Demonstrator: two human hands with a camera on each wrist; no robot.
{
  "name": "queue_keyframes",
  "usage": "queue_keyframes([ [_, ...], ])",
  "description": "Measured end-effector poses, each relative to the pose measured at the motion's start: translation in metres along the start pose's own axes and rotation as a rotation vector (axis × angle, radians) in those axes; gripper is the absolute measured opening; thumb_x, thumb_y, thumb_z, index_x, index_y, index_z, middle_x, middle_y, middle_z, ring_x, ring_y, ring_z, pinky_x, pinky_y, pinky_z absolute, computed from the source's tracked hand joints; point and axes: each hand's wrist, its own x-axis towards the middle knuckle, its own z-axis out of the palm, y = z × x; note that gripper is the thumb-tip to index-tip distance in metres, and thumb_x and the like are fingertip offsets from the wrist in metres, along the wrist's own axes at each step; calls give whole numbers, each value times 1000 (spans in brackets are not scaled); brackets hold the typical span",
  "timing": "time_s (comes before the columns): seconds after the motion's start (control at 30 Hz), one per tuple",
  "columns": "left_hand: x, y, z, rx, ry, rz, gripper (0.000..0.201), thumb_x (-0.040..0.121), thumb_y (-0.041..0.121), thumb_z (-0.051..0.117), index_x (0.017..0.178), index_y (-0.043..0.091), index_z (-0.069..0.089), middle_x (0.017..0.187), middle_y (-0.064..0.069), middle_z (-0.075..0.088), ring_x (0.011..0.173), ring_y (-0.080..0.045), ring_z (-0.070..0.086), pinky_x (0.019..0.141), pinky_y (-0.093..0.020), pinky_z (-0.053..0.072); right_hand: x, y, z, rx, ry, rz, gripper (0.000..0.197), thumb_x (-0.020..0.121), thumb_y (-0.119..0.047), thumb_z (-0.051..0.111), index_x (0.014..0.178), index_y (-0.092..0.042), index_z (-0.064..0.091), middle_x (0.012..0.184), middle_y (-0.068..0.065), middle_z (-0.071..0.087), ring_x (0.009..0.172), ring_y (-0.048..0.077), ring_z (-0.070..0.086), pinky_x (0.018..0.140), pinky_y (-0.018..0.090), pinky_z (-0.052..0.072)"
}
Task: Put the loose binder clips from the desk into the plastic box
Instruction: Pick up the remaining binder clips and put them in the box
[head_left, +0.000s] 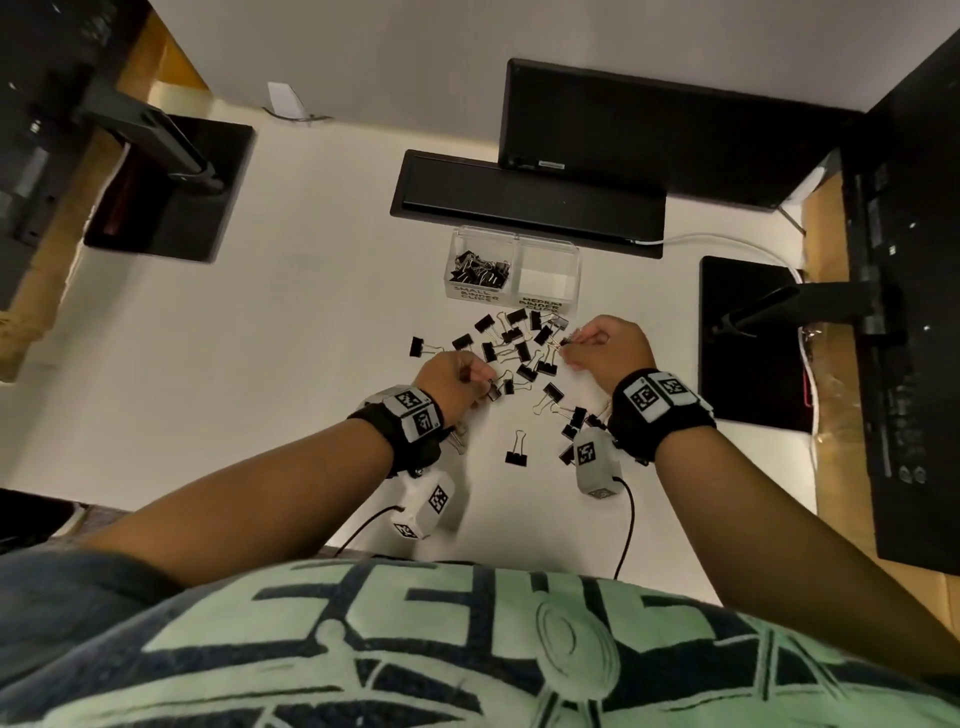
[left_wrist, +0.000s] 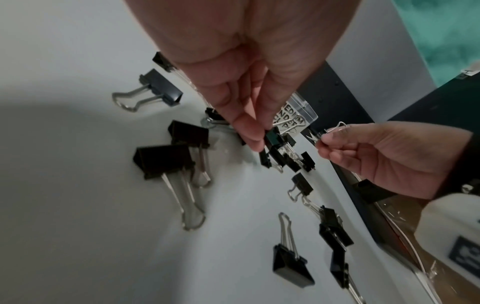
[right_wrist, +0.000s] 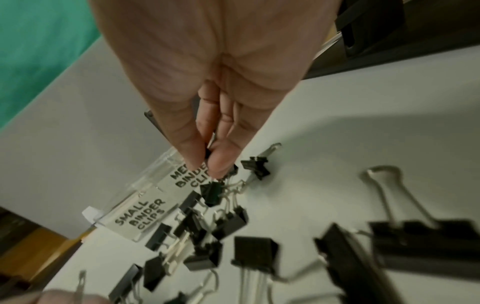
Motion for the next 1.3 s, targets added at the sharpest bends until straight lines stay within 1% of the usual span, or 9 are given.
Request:
queue_keyframes([
  [0.1, 2, 0, -6, -69, -5, -22, 16, 90, 2, 55, 88, 14, 66, 78, -3, 69, 61, -5, 62, 57, -14, 51, 4, -12, 2, 115, -18, 28, 14, 75, 1, 73, 86, -3, 65, 74, 8, 68, 59, 15, 62, 60, 21, 54],
  [0.2, 2, -3, -9, -60, 5, -6, 12, 89, 4, 59, 86, 13, 67, 72, 2, 67, 57, 1, 62, 56, -10, 51, 6, -19, 7, 158, -26, 44, 14, 77, 4, 68, 91, 3, 65, 73, 14, 65, 59, 20, 58, 60, 23, 52],
  [0.43, 4, -8, 2, 533, -172, 231, 16, 88, 10, 58, 98, 14, 70, 106, -1, 63, 94, -16, 61, 90, -26, 49, -2, -13, 11, -6, -121, 26, 3, 84, -8, 66, 82, -9, 69, 69, 4, 65, 59, 12, 58, 61, 18, 51],
  [0.5, 10, -6, 6, 630, -177, 269, 19, 87, 10, 55, 102, 14, 65, 106, -1, 50, 87, -20, 59, 86, -32, 51, -9, -8, 11, -60, -172, 44, 7, 83, -9, 67, 77, -12, 68, 71, 3, 67, 60, 12, 60, 62, 18, 54],
  [0.63, 24, 8, 14, 721, -139, 316, 21, 87, 13, 50, 105, 11, 59, 106, -3, 46, 89, -26, 59, 81, -35, 52, -20, 4, 12, -135, -230, 93, 7, 82, -4, 63, 81, -5, 69, 76, 2, 67, 71, 22, 63, 76, 40, 56],
  [0.73, 29, 16, 21, 808, -177, 304, 24, 89, 16, 51, 110, 7, 57, 113, -9, 48, 96, -29, 58, 80, -37, 51, -25, 13, 2, -151, -203, 88, 18, 85, 0, 50, 84, -1, 68, 91, 0, 67, 73, 18, 62, 72, 35, 54],
  [0.87, 31, 19, 25, 832, -133, 295, 21, 86, 7, 56, 107, 4, 55, 113, -12, 48, 99, -29, 56, 80, -38, 50, -33, 25, -23, -45, -143, 159, 17, 87, 0, 49, 77, -7, 61, 75, 5, 61, 61, 18, 53, 56, 26, 44],
  [1.17, 15, 23, 20, 562, -190, 311, 14, 82, 1, 44, 87, 14, 46, 85, -6, 59, 77, -25, 56, 67, -34, 47, -44, 57, -31, -334, -151, 176, 14, 74, -10, 66, 67, -17, 55, 71, 1, 58, 72, 21, 56, 69, 34, 48],
  [1.3, 5, 25, 25, 650, -277, 338, 22, 82, -3, 44, 88, 11, 60, 90, -1, 54, 83, -20, 56, 71, -26, 44, -42, 45, -14, -331, -135, 107, 20, 76, -13, 69, 65, -19, 53, 67, -3, 54, 71, 22, 57, 72, 33, 49],
])
